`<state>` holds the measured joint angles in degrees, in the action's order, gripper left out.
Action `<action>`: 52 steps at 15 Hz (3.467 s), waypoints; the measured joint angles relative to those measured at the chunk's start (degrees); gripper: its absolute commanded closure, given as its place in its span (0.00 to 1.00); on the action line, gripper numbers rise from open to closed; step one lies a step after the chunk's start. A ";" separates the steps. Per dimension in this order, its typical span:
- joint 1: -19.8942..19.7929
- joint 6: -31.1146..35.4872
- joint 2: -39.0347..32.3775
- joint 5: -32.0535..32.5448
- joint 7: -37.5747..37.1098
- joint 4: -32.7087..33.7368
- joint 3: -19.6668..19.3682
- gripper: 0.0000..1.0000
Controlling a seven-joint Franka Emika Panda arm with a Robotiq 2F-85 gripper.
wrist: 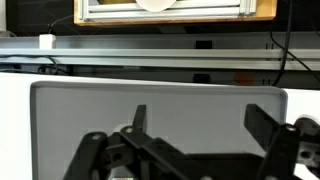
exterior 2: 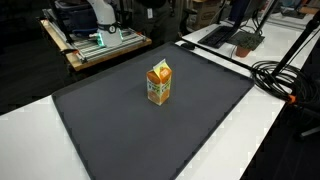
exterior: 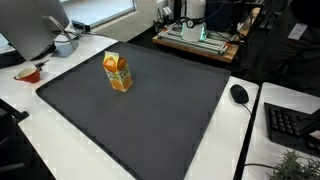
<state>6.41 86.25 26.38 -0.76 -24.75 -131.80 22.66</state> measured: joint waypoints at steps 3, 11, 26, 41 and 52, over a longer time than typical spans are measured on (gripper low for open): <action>0.20 0.00 -0.03 0.53 0.00 0.00 -0.13 0.00; 1.73 -0.09 -7.02 13.77 1.08 1.92 0.86 0.00; 7.72 -17.30 -38.96 44.89 10.50 18.19 -3.19 0.00; 10.38 -19.63 -50.88 53.27 15.48 21.03 -6.87 0.00; 10.19 -15.41 -62.81 72.00 34.45 19.42 -8.98 0.00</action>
<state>16.61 70.83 -36.42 71.24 9.70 -112.38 13.69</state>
